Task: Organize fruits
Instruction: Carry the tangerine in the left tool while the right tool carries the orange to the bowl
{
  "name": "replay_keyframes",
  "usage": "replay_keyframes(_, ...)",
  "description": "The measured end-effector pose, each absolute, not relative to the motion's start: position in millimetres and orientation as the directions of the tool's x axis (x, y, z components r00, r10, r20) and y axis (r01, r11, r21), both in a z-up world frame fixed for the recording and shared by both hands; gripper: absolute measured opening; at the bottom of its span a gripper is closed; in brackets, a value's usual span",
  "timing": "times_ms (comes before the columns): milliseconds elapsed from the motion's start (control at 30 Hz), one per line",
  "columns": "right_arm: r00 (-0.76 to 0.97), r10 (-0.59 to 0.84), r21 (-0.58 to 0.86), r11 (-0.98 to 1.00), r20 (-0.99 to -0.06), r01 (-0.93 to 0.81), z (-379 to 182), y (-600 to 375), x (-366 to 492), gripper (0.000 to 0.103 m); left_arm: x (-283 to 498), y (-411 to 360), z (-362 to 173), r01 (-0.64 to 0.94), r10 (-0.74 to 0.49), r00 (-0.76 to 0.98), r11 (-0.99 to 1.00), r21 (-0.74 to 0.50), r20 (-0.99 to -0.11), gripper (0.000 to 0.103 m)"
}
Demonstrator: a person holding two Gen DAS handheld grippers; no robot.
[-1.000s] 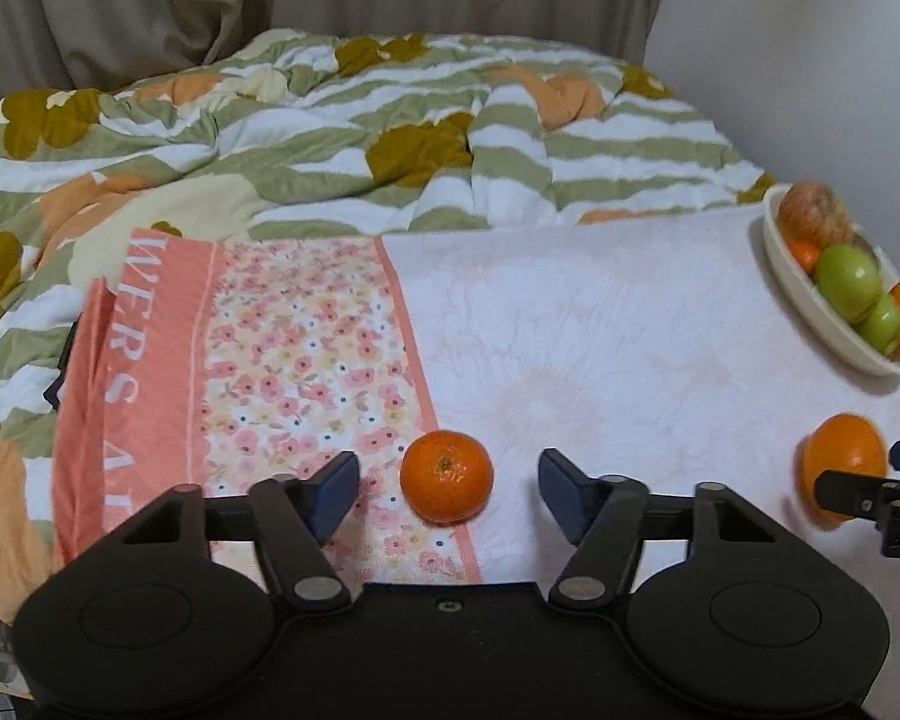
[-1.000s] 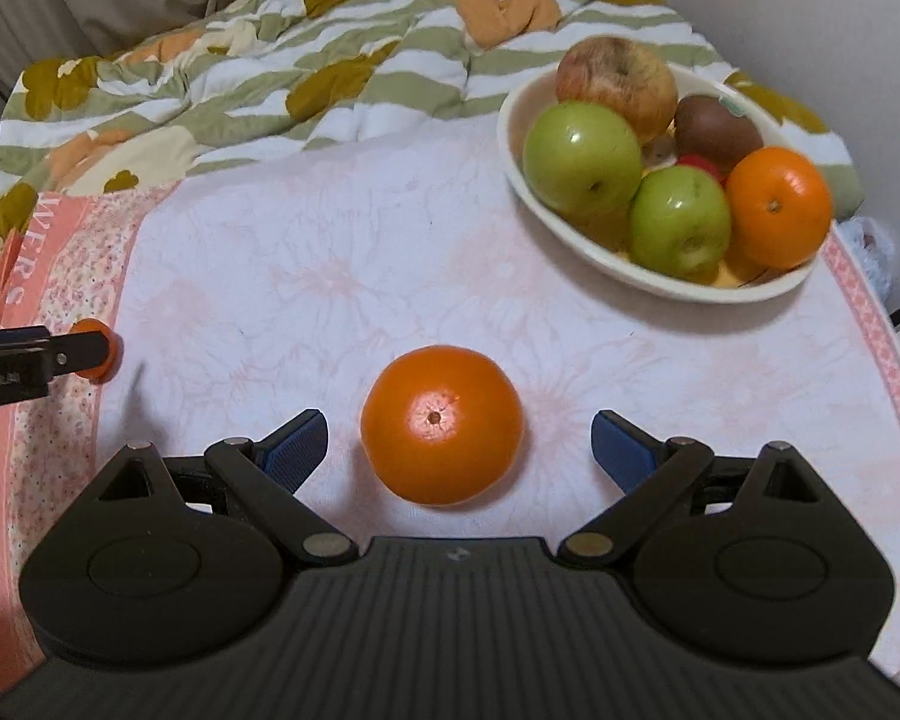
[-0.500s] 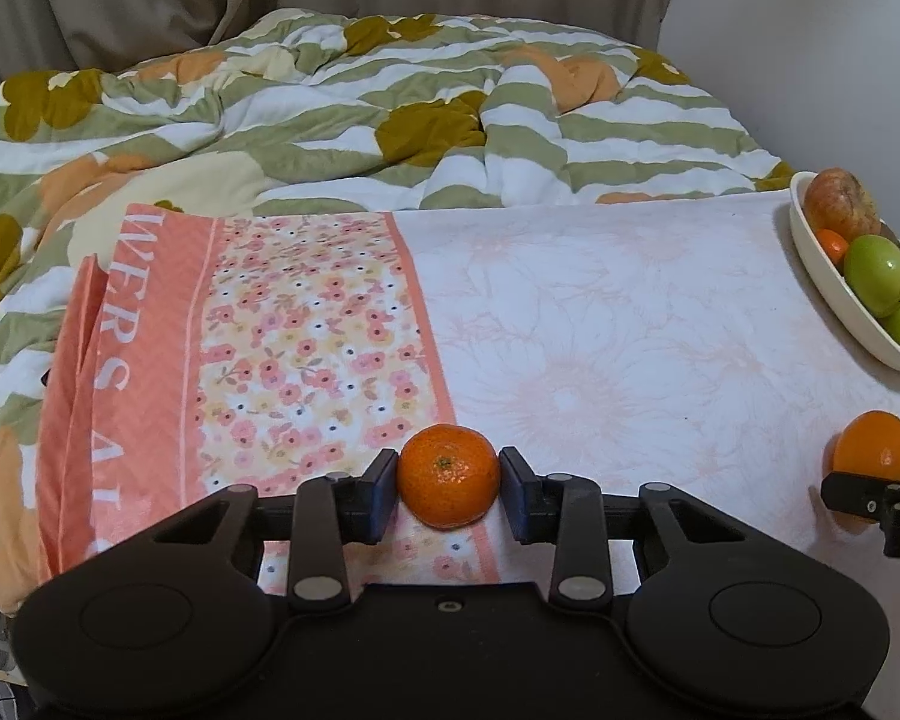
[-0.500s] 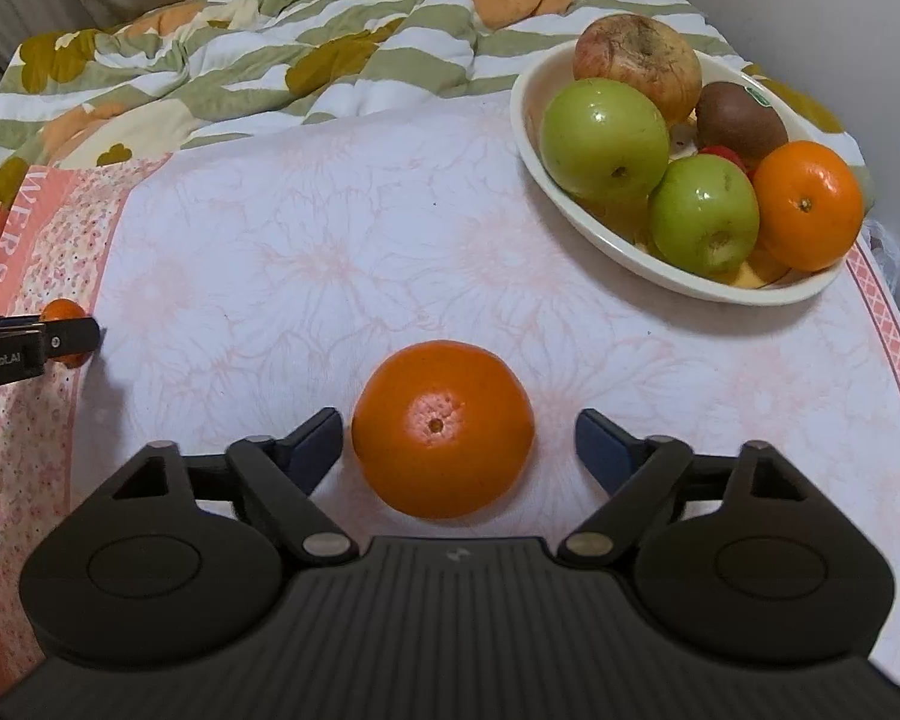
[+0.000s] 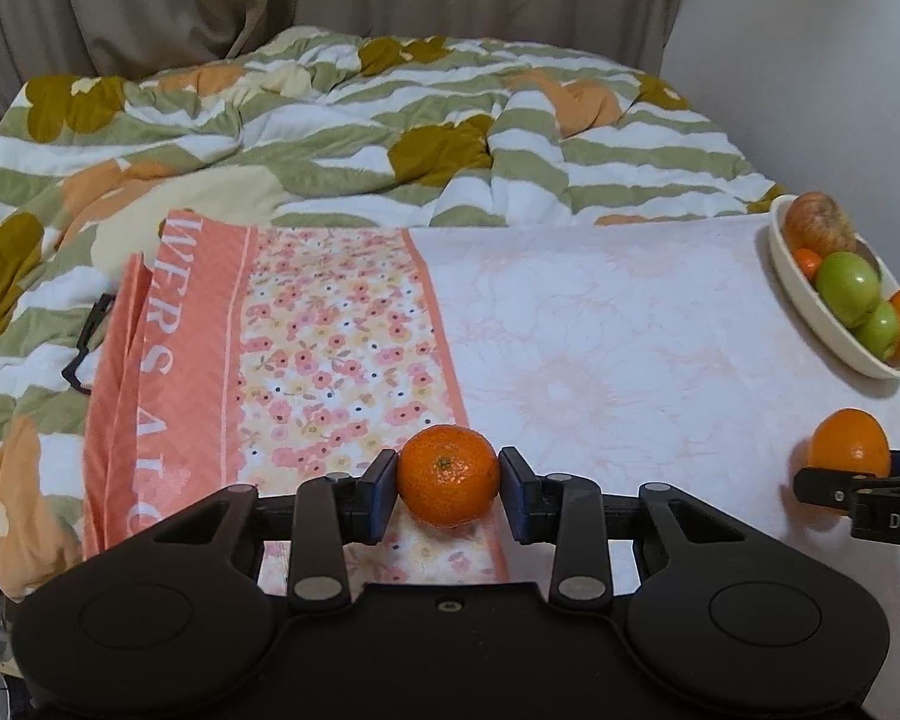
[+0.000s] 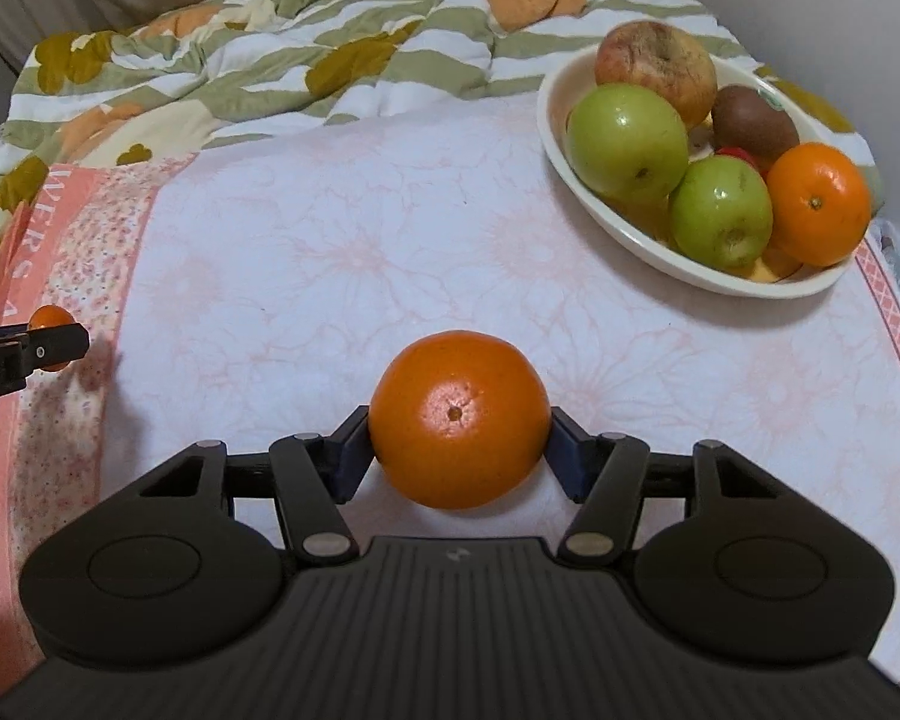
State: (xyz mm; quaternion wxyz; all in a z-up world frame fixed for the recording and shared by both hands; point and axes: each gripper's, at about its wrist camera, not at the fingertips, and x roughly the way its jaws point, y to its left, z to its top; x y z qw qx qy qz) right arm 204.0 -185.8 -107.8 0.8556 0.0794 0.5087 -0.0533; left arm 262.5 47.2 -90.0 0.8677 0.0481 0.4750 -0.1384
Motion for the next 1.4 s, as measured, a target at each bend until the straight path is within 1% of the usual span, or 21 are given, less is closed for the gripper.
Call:
replay_keyframes(267,0.531,-0.017,0.083,0.983,-0.848,0.164,-82.4,-178.5,182.5,0.075,239.8,50.3,-66.0,0.299,-0.219,0.559,0.953,-0.051,-0.8,0.04)
replay_keyframes(533,0.591,-0.055,0.071,0.98,-0.805,0.187,-48.6,-176.6,147.8,0.075,205.1,51.7,-39.1,0.333,-0.268,0.601,0.94,-0.069,-0.753,0.04)
replay_keyframes(867,0.626,-0.08,0.089,0.968,-0.776,0.235,-15.7,-202.2,102.4,0.075,171.9,33.8,-8.7,0.38,-0.325,0.626,0.921,-0.086,-0.709,0.04)
replay_keyframes(1033,0.652,-0.066,0.105,0.97,-0.756,0.22,-5.7,-230.2,91.3,0.075,157.0,5.5,5.1,0.378,-0.323,0.651,0.923,-0.076,-0.687,0.04)
replay_keyframes(1400,0.672,0.037,0.106,0.992,-0.74,0.062,5.6,-316.3,95.1,0.075,142.0,-91.4,25.7,0.298,-0.292,0.698,0.949,-0.105,-0.654,0.04)
